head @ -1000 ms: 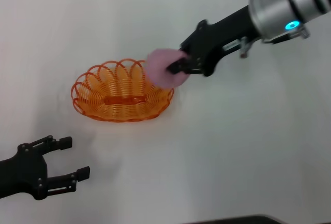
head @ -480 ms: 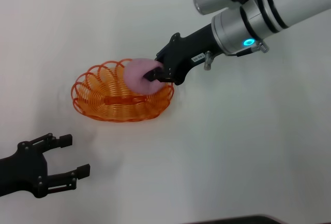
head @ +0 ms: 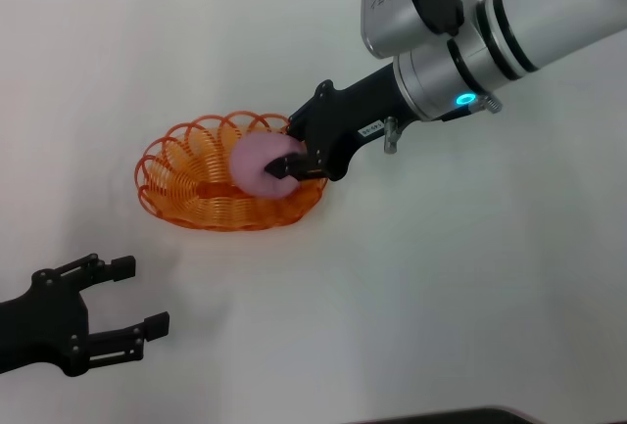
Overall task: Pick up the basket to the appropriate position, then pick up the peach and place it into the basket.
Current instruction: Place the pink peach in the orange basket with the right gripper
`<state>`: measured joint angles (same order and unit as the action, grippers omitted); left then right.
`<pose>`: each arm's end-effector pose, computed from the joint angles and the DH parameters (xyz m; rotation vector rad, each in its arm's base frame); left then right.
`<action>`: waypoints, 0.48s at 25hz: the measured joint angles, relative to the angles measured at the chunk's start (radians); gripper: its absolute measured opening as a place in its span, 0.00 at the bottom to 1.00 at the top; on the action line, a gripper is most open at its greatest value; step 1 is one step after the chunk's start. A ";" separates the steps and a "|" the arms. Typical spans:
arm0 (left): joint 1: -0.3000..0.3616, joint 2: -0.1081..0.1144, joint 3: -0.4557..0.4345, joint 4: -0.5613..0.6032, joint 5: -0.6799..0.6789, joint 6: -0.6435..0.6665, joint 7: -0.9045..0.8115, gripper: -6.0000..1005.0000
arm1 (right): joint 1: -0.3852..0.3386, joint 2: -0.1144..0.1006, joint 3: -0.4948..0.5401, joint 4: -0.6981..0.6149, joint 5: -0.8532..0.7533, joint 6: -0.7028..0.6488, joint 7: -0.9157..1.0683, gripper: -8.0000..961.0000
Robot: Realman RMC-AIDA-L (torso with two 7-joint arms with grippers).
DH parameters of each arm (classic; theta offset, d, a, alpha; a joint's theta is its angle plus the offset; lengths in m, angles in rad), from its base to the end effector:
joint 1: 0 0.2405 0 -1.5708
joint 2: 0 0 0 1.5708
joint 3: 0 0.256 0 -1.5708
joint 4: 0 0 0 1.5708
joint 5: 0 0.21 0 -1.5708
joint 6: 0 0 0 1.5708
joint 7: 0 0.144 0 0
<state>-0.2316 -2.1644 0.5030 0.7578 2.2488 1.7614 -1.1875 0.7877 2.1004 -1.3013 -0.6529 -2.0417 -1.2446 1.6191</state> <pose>-0.3342 0.2082 -0.0106 -2.7413 -0.7697 -0.6200 0.1753 0.3674 -0.0873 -3.0617 0.3029 0.0857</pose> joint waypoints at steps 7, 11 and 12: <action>0.005 0.001 -0.002 0.010 0.000 0.005 0.000 0.88 | -0.001 0.001 -0.009 0.005 0.002 0.011 0.001 0.33; 0.005 0.001 -0.002 0.011 -0.001 0.007 0.000 0.89 | -0.001 0.001 -0.009 0.006 0.002 0.011 0.001 0.50; 0.005 0.002 -0.002 0.011 -0.001 0.007 0.000 0.88 | -0.001 0.001 -0.009 0.006 0.002 0.011 0.000 0.54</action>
<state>-0.2270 -2.1629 0.5015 0.7687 2.2473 1.7687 -1.1872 0.7865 2.1016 -1.3100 -0.6473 -2.0400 -1.2333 1.6193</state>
